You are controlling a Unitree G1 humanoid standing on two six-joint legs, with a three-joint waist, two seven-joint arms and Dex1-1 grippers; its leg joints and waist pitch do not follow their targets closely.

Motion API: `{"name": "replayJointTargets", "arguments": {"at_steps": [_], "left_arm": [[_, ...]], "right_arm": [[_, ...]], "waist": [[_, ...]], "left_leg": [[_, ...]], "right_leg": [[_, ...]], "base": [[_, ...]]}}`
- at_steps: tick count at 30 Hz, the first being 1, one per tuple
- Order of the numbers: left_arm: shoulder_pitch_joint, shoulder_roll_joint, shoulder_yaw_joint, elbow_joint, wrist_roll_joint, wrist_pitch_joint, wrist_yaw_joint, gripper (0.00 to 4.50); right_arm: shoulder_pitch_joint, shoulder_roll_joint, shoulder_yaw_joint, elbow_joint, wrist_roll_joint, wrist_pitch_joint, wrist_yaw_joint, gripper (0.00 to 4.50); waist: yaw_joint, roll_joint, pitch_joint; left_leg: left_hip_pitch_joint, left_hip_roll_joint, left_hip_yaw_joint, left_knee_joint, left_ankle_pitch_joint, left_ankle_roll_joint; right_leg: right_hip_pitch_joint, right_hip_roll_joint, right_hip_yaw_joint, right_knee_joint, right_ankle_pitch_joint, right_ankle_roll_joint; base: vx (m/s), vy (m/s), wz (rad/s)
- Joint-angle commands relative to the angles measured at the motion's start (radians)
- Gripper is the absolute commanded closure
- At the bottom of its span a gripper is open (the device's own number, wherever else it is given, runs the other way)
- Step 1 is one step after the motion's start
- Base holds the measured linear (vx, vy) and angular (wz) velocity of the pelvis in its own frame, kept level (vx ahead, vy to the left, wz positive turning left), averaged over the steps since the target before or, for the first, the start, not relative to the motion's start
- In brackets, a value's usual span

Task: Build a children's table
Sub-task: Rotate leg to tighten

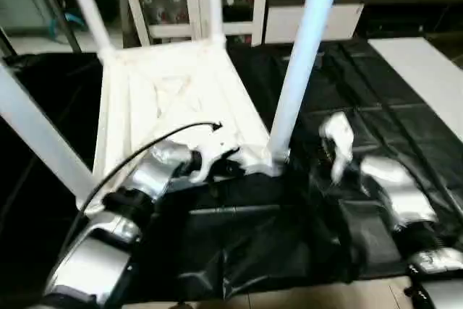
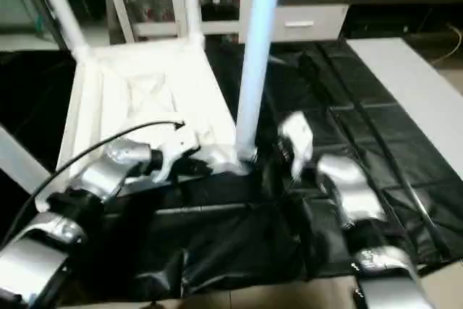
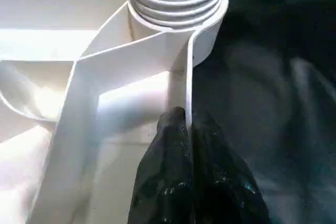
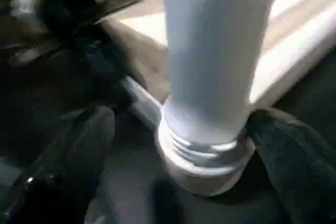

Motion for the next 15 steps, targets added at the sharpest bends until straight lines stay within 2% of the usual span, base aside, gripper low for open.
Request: {"name": "replayJointTargets", "arguments": {"at_steps": [1,2,4,5,6,7,9,11,13,15], "left_arm": [[0.060,0.017,-0.099,-0.027,0.005,0.036,-0.156,4.50],[0.066,0.024,-0.116,-0.039,0.011,0.046,-0.183,4.50],[0.074,0.037,-0.143,-0.064,0.021,0.056,-0.223,4.50],[0.074,0.035,-0.146,-0.065,0.023,0.056,-0.223,4.50],[0.074,0.034,-0.148,-0.065,0.024,0.055,-0.223,4.50],[0.072,0.033,-0.148,-0.067,0.025,0.055,-0.221,4.50],[0.068,0.032,-0.147,-0.070,0.026,0.060,-0.218,4.50],[0.062,0.030,-0.143,-0.073,0.033,0.063,-0.206,4.50],[0.059,0.031,-0.144,-0.070,0.042,0.060,-0.197,4.50],[0.058,0.036,-0.147,-0.077,0.042,0.065,-0.200,4.50]], "right_arm": [[0.000,-0.017,0.038,-0.035,0.007,0.041,0.098,0.07],[-0.001,-0.021,0.045,-0.034,0.000,0.043,0.113,0.07],[-0.003,-0.031,0.060,-0.038,-0.007,0.055,0.140,0.07],[-0.005,-0.031,0.064,-0.036,-0.012,0.052,0.140,0.07],[-0.006,-0.031,0.068,-0.034,-0.017,0.049,0.140,0.07],[-0.009,-0.030,0.073,-0.034,-0.023,0.047,0.144,0.07],[-0.012,-0.027,0.078,-0.038,-0.029,0.046,0.147,0.07],[-0.016,-0.026,0.085,-0.044,-0.029,0.055,0.158,0.07],[-0.021,-0.023,0.090,-0.037,-0.034,0.058,0.168,0.07],[-0.025,-0.018,0.089,-0.033,-0.034,0.055,0.166,0.24]], "waist": [[0.007,-0.020,-0.059],[0.009,-0.016,-0.060],[0.012,-0.019,-0.061],[0.014,-0.018,-0.060],[0.016,-0.019,-0.060],[0.023,-0.014,-0.061],[0.027,-0.015,-0.060],[0.028,-0.004,-0.061],[0.026,-0.013,-0.061],[0.026,-0.013,-0.062]], "left_leg": [[0.005,0.042,-0.012,-0.060,-0.180,0.104],[0.007,0.043,-0.011,-0.060,-0.175,0.096],[0.010,0.043,-0.010,-0.059,-0.173,0.091],[0.012,0.044,-0.009,-0.059,-0.176,0.089],[0.013,0.043,-0.008,-0.058,-0.176,0.088],[0.014,0.044,-0.009,-0.059,-0.177,0.080],[0.015,0.044,-0.009,-0.060,-0.185,0.069],[0.012,0.042,-0.013,-0.063,-0.203,0.050],[0.012,0.041,-0.011,-0.062,-0.209,0.049],[0.011,0.041,-0.012,-0.061,-0.203,0.051]], "right_leg": [[0.050,-0.059,0.033,-0.049,-0.195,-0.258],[0.047,-0.058,0.034,-0.049,-0.180,-0.267],[0.046,-0.057,0.034,-0.046,-0.159,-0.275],[0.043,-0.057,0.034,-0.047,-0.159,-0.276],[0.043,-0.056,0.035,-0.047,-0.160,-0.276],[0.043,-0.057,0.035,-0.046,-0.162,-0.274],[0.043,-0.057,0.035,-0.048,-0.171,-0.267],[0.048,-0.057,0.033,-0.047,-0.176,-0.260],[0.050,-0.059,0.034,-0.049,-0.174,-0.258],[0.051,-0.059,0.034,-0.048,-0.173,-0.258]], "base": [[0.000,0.000,0.00],[0.000,0.000,0.00],[0.000,0.000,0.00],[0.000,0.000,0.00],[0.000,0.000,0.00],[0.000,0.000,0.00],[0.000,0.000,0.00],[0.000,0.000,0.00],[0.000,0.000,0.00],[0.000,0.000,0.00]]}}
